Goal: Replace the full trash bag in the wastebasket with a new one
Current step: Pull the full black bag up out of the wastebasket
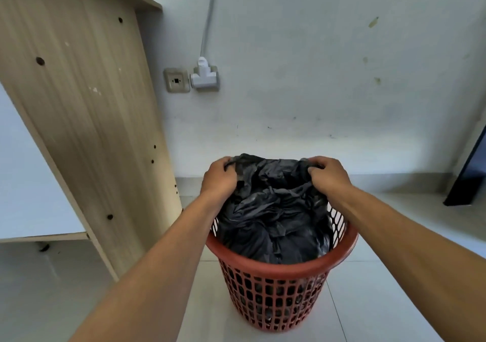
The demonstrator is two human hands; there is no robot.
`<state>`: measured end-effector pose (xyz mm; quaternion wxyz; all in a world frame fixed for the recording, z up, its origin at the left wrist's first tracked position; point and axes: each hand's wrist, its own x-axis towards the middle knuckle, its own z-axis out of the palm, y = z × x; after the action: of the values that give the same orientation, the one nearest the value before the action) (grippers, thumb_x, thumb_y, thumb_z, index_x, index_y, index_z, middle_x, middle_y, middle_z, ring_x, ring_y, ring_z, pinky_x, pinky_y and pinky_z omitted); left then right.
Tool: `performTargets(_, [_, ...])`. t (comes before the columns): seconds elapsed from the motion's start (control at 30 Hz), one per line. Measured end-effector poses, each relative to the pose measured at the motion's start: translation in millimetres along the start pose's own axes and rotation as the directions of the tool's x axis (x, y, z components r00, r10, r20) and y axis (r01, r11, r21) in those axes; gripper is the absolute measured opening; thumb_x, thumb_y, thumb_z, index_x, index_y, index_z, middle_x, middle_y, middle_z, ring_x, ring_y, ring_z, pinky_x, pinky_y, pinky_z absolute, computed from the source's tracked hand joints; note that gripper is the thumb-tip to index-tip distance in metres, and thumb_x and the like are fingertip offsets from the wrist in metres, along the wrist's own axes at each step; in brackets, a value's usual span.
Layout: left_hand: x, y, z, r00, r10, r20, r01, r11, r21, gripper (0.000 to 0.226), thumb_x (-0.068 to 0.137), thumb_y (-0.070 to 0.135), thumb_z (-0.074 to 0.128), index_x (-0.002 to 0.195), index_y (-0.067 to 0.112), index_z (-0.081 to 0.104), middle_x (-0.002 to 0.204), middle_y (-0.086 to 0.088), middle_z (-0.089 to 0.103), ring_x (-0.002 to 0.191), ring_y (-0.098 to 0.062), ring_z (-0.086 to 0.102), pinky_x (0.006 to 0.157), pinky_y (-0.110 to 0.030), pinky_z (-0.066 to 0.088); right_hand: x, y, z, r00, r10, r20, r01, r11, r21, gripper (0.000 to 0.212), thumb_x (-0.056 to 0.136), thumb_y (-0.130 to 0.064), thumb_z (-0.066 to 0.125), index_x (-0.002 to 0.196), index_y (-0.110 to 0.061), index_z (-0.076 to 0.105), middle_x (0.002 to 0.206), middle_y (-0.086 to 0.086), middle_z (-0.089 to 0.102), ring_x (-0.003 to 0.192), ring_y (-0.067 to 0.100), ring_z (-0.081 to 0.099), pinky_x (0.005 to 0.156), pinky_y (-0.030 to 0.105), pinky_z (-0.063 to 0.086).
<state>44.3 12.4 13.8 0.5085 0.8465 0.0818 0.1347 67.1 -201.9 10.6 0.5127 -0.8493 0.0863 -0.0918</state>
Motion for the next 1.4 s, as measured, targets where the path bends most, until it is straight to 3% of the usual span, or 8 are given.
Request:
performTargets(0.2, [7, 44, -14, 0.956, 0.269, -0.118, -0.293, 0.836, -0.464, 0.025, 0.104, 0.019, 0.042, 0.106, 0.029, 0.065, 0.11, 0.004, 0.069, 0.107, -0.013, 0.064, 0.095, -0.029, 0.051, 12, -24, -2, 0.997, -0.065, 0.049, 0.026, 0.822, 0.568, 0.038, 0.098, -0.005, 0.042, 0.092, -0.025, 0.074, 0.073, 0.006, 0.055, 0.065, 0.023, 0.049, 0.059, 0.027, 0.044])
performTargets(0.37, [21, 19, -44, 0.969, 0.137, -0.208, -0.154, 0.986, -0.07, 0.039, 0.091, 0.056, 0.051, 0.113, 0.024, 0.058, 0.105, 0.006, 0.063, 0.109, -0.022, 0.06, 0.089, -0.034, 0.05, 13, -22, -19, 0.981, 0.115, 0.155, -0.08, 0.973, -0.218, 0.074, 0.078, -0.044, 0.077, 0.137, -0.014, 0.043, 0.13, 0.009, 0.052, 0.115, 0.031, 0.056, 0.087, 0.034, 0.046])
performTargets(0.5, [8, 3, -62, 0.934, -0.294, 0.203, 0.229, 0.93, 0.289, 0.044, 0.083, 0.041, 0.071, 0.117, 0.019, 0.055, 0.098, -0.002, 0.058, 0.081, -0.02, 0.056, 0.066, -0.027, 0.044, 4, -33, -24, 0.972, -0.017, 0.233, 0.089, 0.95, -0.299, 0.014, 0.085, -0.012, 0.07, 0.099, -0.015, 0.07, 0.113, 0.01, 0.068, 0.103, 0.025, 0.06, 0.085, 0.029, 0.047])
performTargets(0.83, [3, 58, -75, 0.949, 0.135, -0.286, -0.24, 0.896, -0.374, 0.033, 0.087, 0.005, 0.062, 0.112, 0.027, 0.059, 0.118, -0.002, 0.055, 0.099, -0.016, 0.06, 0.073, -0.023, 0.054, -5, -59, -45, 0.853, -0.337, -0.399, 0.44, 0.875, 0.201, 0.038, 0.078, -0.001, 0.052, 0.089, -0.033, 0.07, 0.1, -0.005, 0.059, 0.067, 0.01, 0.05, 0.067, 0.027, 0.046])
performTargets(1.0, [-19, 43, -61, 0.936, 0.342, 0.079, -0.349, 0.883, 0.315, 0.078, 0.072, 0.049, 0.079, 0.139, 0.041, 0.041, 0.156, 0.001, 0.009, 0.145, -0.027, 0.008, 0.118, -0.049, 0.018, -21, -42, -50, 0.738, -0.669, 0.092, 0.657, 0.68, -0.325, 0.057, 0.069, -0.062, 0.07, 0.123, -0.045, 0.058, 0.137, -0.004, 0.037, 0.132, 0.019, 0.032, 0.111, 0.04, 0.027])
performTargets(1.13, [-22, 23, -49, 0.911, 0.287, 0.298, -0.41, 0.543, 0.733, 0.079, 0.064, 0.06, 0.078, 0.135, 0.048, 0.046, 0.161, 0.0, -0.017, 0.145, -0.029, -0.025, 0.118, -0.051, -0.001, -26, -11, -34, 0.764, -0.343, 0.547, 0.645, 0.422, -0.637, 0.074, 0.063, -0.067, 0.072, 0.132, -0.05, 0.051, 0.161, -0.011, 0.002, 0.149, 0.022, -0.01, 0.114, 0.061, -0.01])
performTargets(1.27, [-24, 7, -51, 0.954, 0.234, 0.186, -0.264, 0.37, 0.891, 0.044, 0.081, 0.049, 0.068, 0.122, 0.037, 0.062, 0.161, -0.004, 0.01, 0.147, -0.031, -0.011, 0.118, -0.049, 0.009, -24, -6, -33, 0.83, -0.452, 0.328, 0.533, 0.465, -0.707, 0.011, 0.087, -0.036, 0.064, 0.097, -0.037, 0.069, 0.127, -0.003, 0.056, 0.128, 0.027, 0.043, 0.104, 0.047, 0.031])
performTargets(1.4, [-16, 21, -62, 0.907, 0.393, -0.149, -0.152, 0.637, 0.756, 0.028, 0.092, 0.039, 0.054, 0.115, 0.03, 0.067, 0.132, 0.001, 0.055, 0.135, -0.028, 0.028, 0.104, -0.046, 0.029, -20, -34, -39, 0.695, -0.717, -0.052, 0.593, 0.612, -0.524, 0.012, 0.092, -0.027, 0.055, 0.097, -0.027, 0.067, 0.096, -0.007, 0.071, 0.094, 0.023, 0.064, 0.082, 0.038, 0.045])
